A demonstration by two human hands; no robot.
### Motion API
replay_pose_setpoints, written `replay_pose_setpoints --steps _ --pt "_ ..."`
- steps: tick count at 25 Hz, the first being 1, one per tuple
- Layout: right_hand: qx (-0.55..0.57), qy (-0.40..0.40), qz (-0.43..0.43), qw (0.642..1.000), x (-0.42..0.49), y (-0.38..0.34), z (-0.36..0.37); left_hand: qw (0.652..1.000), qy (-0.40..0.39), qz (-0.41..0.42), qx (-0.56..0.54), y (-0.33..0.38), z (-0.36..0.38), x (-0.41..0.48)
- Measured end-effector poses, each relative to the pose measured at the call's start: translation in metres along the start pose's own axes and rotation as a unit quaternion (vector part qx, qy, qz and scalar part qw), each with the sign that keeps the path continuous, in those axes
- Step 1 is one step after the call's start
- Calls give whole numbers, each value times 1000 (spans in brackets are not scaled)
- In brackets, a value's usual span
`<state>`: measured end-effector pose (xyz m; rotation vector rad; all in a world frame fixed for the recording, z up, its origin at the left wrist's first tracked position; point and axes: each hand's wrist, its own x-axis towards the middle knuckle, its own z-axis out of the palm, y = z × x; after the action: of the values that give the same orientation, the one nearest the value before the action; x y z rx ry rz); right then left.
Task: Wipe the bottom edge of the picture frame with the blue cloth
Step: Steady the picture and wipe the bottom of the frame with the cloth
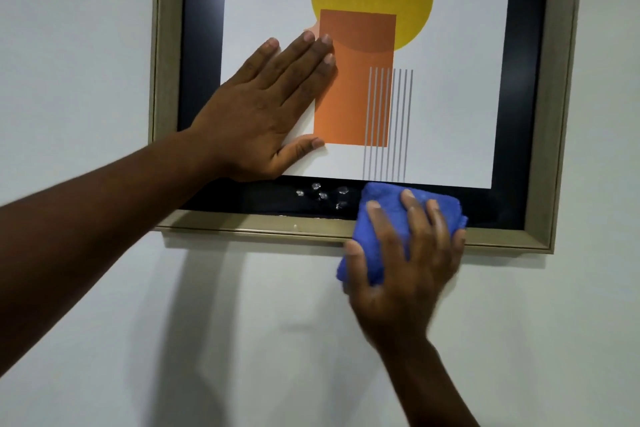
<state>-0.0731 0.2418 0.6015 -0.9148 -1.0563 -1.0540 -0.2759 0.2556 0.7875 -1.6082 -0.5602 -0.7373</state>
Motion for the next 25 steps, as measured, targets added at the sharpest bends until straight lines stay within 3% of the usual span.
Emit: replay_pose_setpoints --steps 4,7,11,14,17,21,25 --pt "0 37 99 994 6 -13 5 1000 6 4 5 -5 0 -4" --pt "3 -3 24 1000 -3 -11 2 1000 5 -8 0 -2 0 -4" --pt "14 25 61 998 2 -22 8 1000 8 -20 -4 -3 1 -5" --pt "8 6 23 1000 -6 -27 9 1000 13 -27 -7 -1 1 -7" --pt "20 34 85 996 -2 -30 11 999 18 -37 -5 -1 2 -11" --pt "14 12 41 999 -4 -34 11 999 18 -35 -15 -2 2 -10" --pt "17 34 69 997 -1 -36 14 999 24 -43 -17 -1 4 -10"
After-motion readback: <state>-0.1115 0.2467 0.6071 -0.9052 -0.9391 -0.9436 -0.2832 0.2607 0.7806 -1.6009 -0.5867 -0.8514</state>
